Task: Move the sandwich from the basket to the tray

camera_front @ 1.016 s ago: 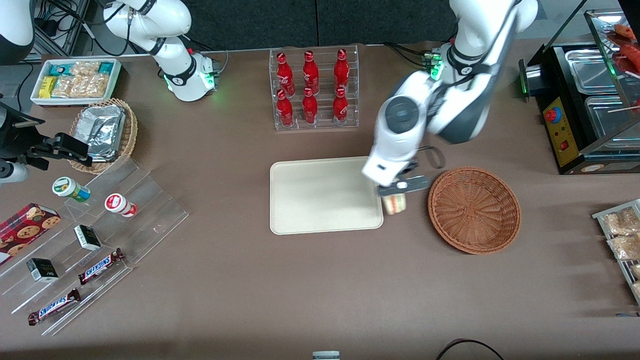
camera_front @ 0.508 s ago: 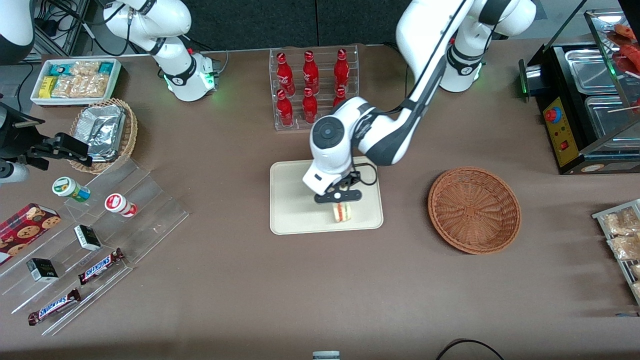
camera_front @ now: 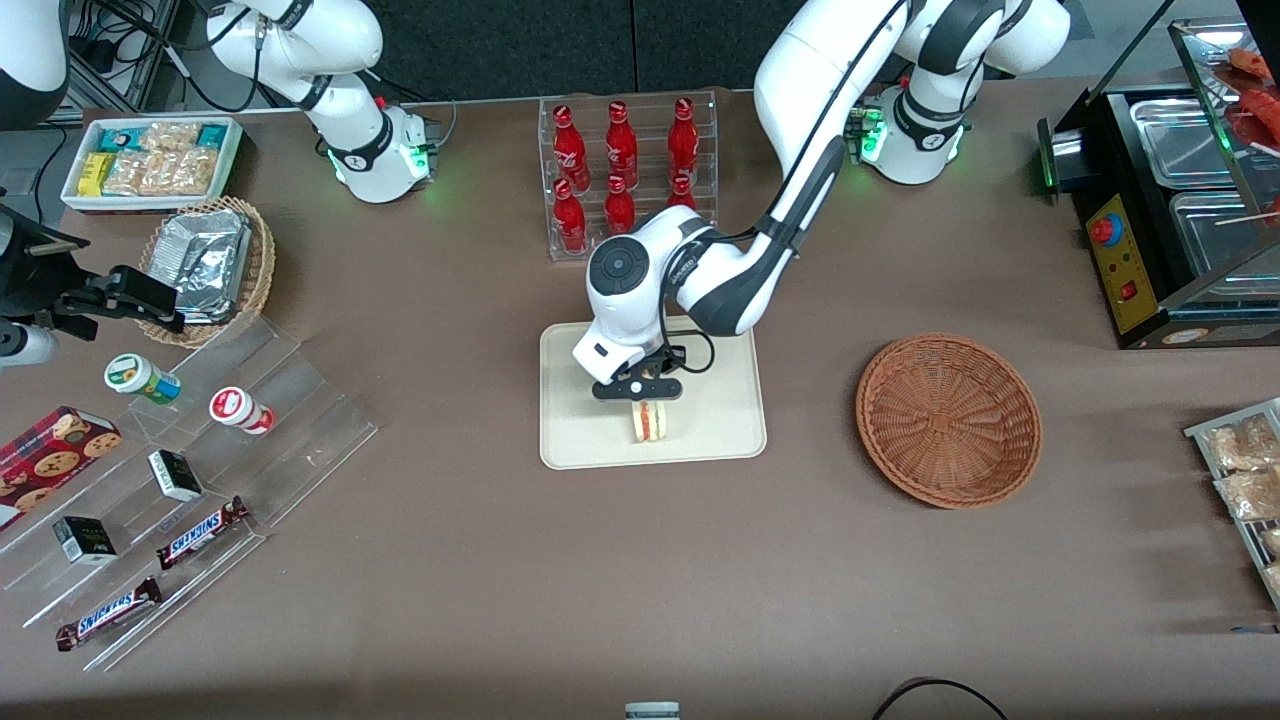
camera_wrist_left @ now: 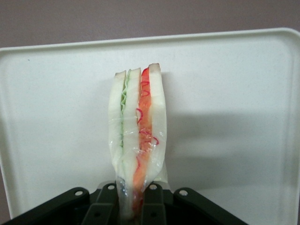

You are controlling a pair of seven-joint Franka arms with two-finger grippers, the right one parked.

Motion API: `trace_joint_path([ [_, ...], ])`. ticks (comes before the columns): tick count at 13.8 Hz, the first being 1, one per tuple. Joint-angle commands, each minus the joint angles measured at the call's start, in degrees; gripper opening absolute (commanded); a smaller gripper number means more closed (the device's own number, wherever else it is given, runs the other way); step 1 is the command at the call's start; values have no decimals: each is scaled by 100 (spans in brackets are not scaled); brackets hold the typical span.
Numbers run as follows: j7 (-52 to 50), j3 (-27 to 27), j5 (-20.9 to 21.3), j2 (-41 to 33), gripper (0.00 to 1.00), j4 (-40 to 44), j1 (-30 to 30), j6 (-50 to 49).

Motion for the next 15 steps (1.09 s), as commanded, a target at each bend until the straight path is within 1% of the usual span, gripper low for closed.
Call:
trace_joint_path([
  [1,-74,94,13,65,3,98,-117,-14],
  [2,-74,94,13,65,6,63,-152,-14],
  [3,-74,94,21,74,6,54,-161,-14],
  [4,-74,94,21,74,9,11,-161,-14],
  [5,-74,94,13,83,19,-7,-161,-14],
  [7,-83,94,4,109,22,-7,-205,-23],
  [8,-83,94,4,127,31,-7,-240,-14],
  [9,-83,94,4,162,63,-7,-249,-14],
  [10,-74,94,12,162,100,-7,-249,-23],
  [13,-92,103,-40,74,100,28,-223,-93],
  [15,-109,138,-31,-136,100,54,-179,-311],
])
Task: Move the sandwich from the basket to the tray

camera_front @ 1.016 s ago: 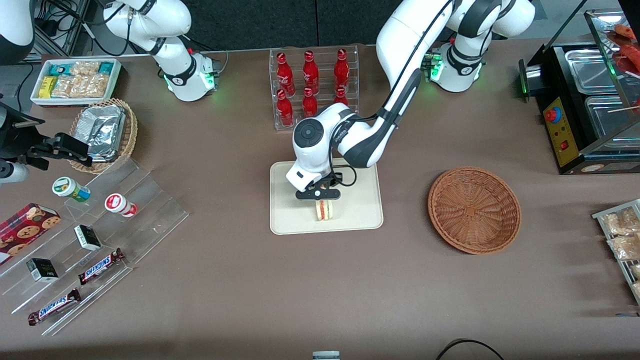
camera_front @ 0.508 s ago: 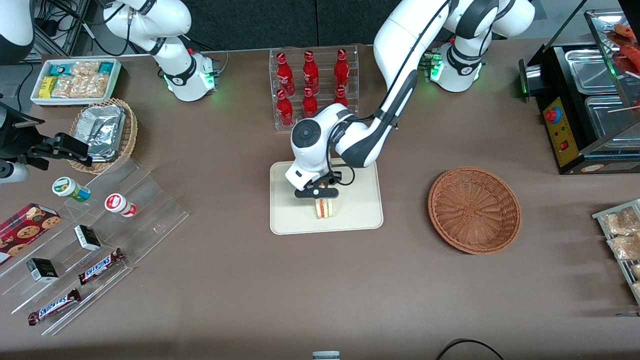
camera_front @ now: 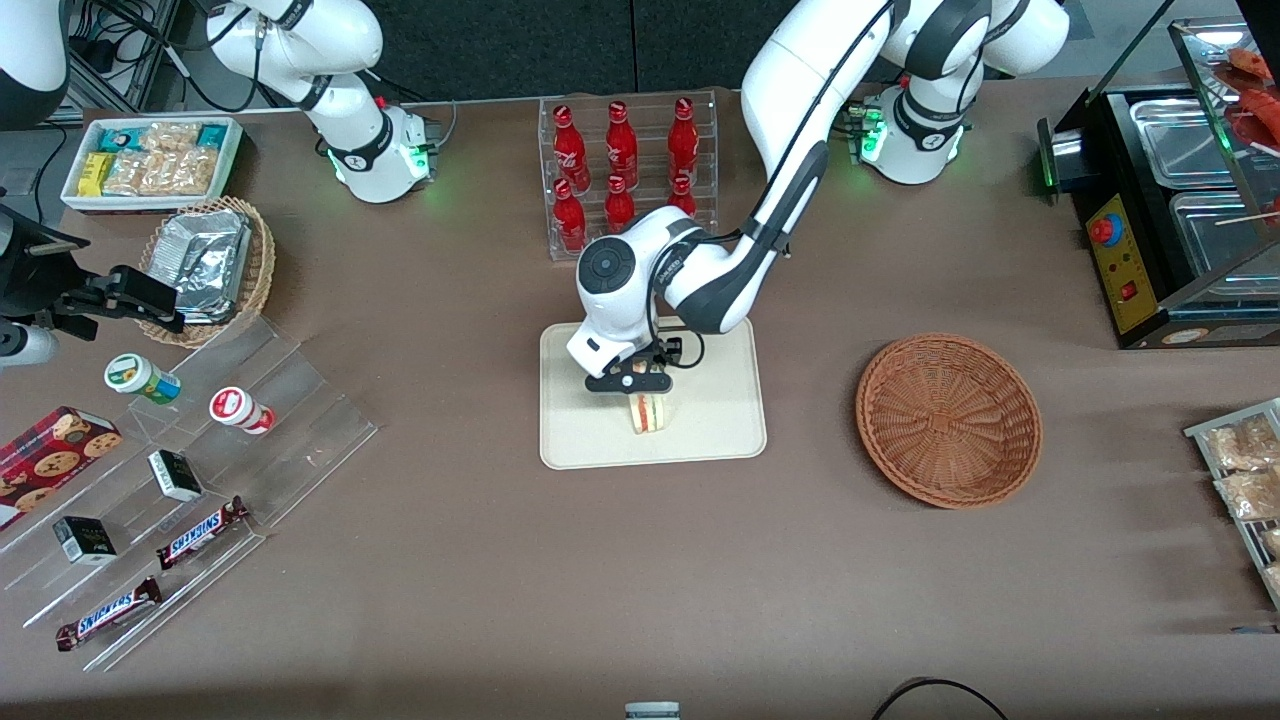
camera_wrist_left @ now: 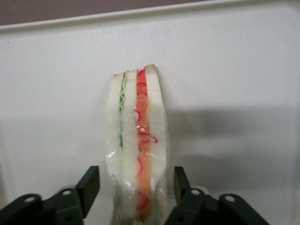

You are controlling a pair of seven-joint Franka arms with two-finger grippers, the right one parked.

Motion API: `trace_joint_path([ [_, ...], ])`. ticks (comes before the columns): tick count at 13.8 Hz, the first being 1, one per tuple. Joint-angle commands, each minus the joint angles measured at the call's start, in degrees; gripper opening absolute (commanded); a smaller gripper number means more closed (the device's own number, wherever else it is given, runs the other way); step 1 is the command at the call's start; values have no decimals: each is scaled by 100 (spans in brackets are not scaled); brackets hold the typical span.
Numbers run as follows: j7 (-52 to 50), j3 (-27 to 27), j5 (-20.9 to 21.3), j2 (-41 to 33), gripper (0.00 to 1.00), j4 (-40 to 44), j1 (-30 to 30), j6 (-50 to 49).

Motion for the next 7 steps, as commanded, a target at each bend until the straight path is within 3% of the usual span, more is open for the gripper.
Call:
trace_joint_path([
  [1,-170,129,-32,-407,100,32,14,-414],
  [7,-224,155,-58,-1716,100,102,838,-1740],
])
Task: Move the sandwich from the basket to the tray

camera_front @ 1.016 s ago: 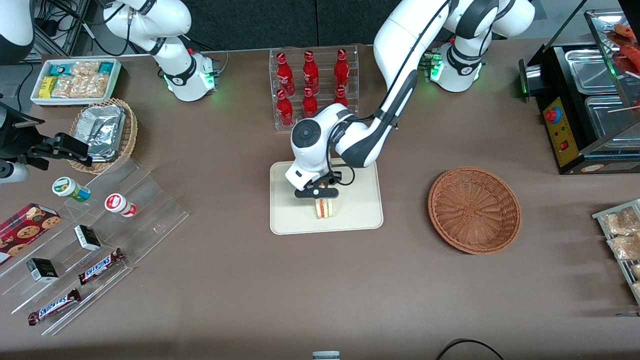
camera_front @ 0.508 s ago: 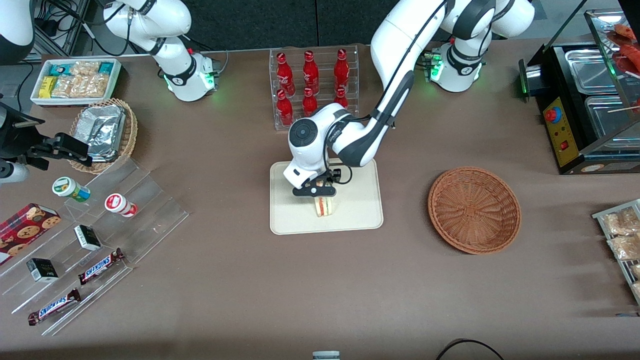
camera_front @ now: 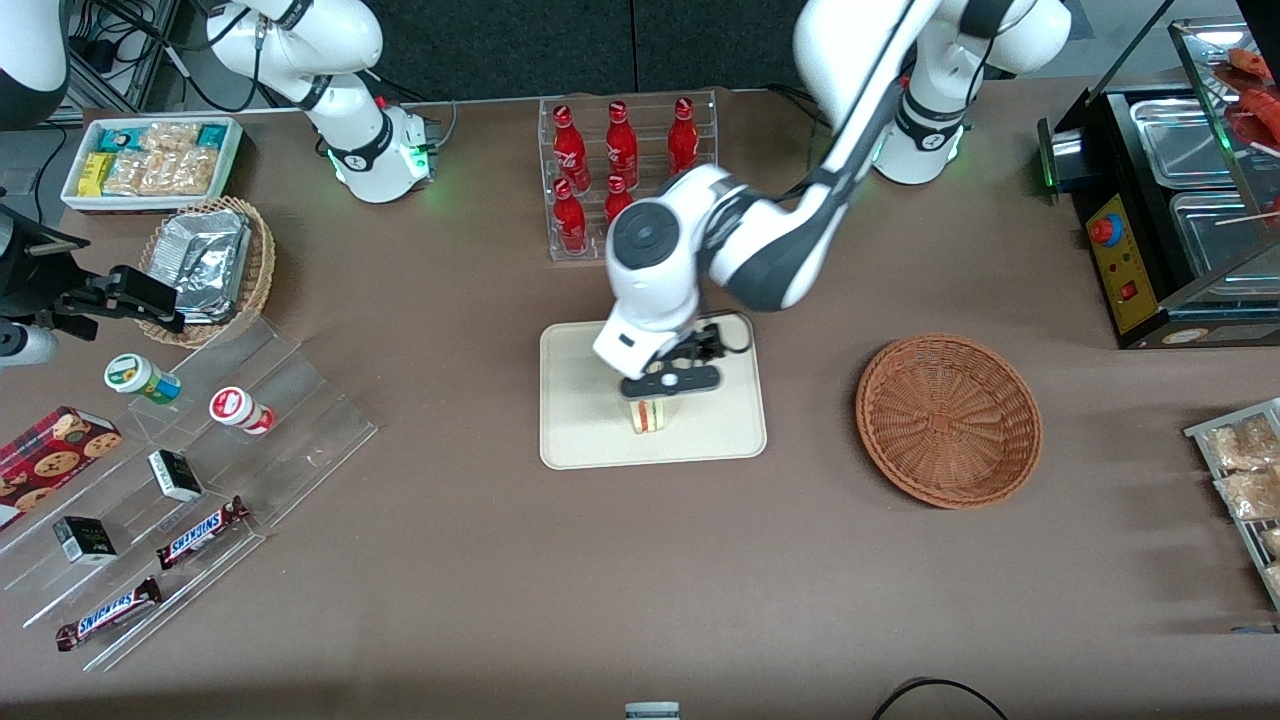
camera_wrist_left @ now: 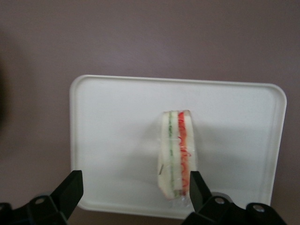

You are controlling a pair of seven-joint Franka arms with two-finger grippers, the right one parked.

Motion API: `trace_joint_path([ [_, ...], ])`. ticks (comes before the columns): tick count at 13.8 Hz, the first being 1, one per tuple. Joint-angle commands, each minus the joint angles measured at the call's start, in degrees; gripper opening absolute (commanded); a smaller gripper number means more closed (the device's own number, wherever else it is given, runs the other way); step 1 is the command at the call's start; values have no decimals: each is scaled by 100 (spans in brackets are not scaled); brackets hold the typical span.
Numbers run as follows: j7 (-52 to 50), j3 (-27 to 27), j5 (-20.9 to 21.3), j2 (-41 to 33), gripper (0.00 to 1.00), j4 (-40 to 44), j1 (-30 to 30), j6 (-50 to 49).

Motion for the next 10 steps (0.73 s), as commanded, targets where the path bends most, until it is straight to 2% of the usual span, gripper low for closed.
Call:
trace_joint_path([
  [1,-52,-24,-56,-692,100,-143,444,-665],
  [4,62,-33,-21,-1097,100,-152,953,-1447],
  [10,1746,-24,40,-1852,100,-362,2140,-2486],
])
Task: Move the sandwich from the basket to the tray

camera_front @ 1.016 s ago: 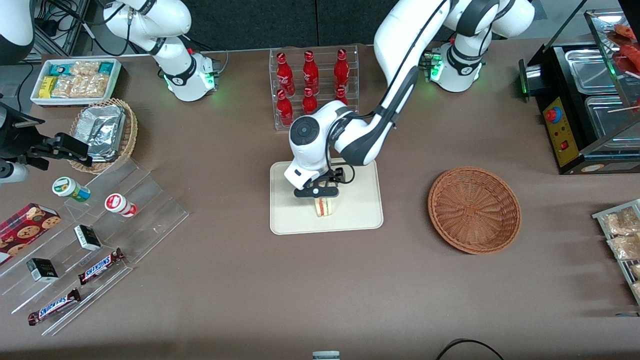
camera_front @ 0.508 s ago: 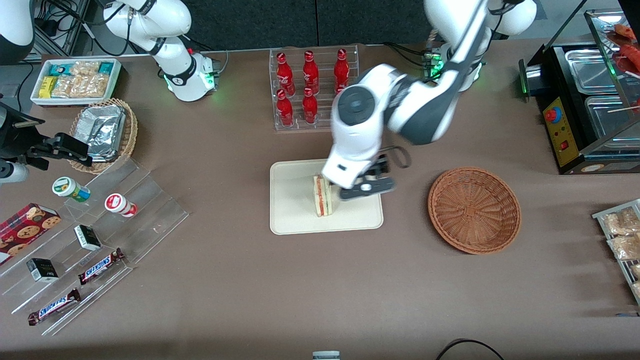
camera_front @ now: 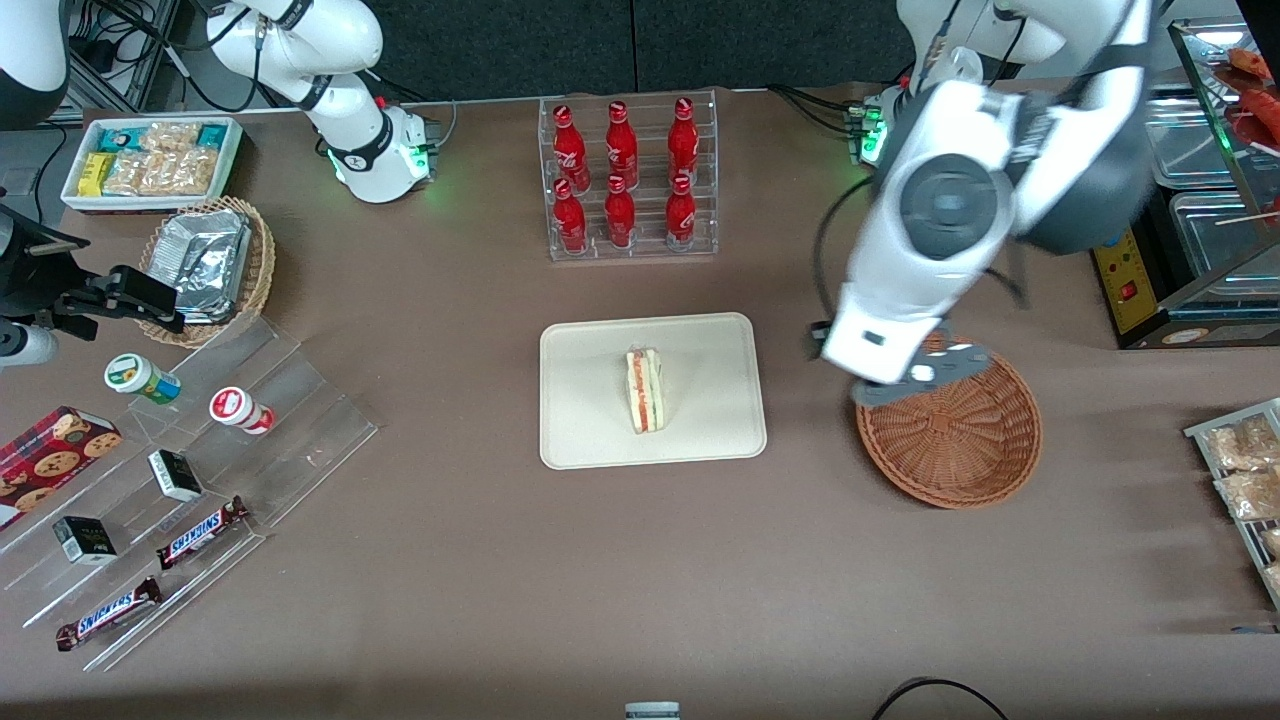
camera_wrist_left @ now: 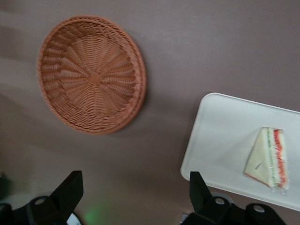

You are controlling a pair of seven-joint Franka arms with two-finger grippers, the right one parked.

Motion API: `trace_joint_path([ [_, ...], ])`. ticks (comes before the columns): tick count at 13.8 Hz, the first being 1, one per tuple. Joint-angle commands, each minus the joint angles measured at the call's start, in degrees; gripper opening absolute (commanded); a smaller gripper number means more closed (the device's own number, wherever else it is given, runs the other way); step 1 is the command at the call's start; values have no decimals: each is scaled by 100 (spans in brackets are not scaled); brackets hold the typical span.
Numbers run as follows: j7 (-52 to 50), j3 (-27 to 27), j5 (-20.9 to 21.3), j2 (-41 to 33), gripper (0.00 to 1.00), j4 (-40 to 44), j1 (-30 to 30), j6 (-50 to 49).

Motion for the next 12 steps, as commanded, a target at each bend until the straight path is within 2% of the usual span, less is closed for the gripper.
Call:
trace_joint_path([
  [1,856,-69,46,-629,100,-536,507,-255],
  [5,2253,-69,134,-1526,100,-1267,1307,-265],
  [9,3554,-69,11,-1738,100,-1294,1958,-352],
  [12,3874,-69,2,-1782,100,-1250,2161,-423],
])
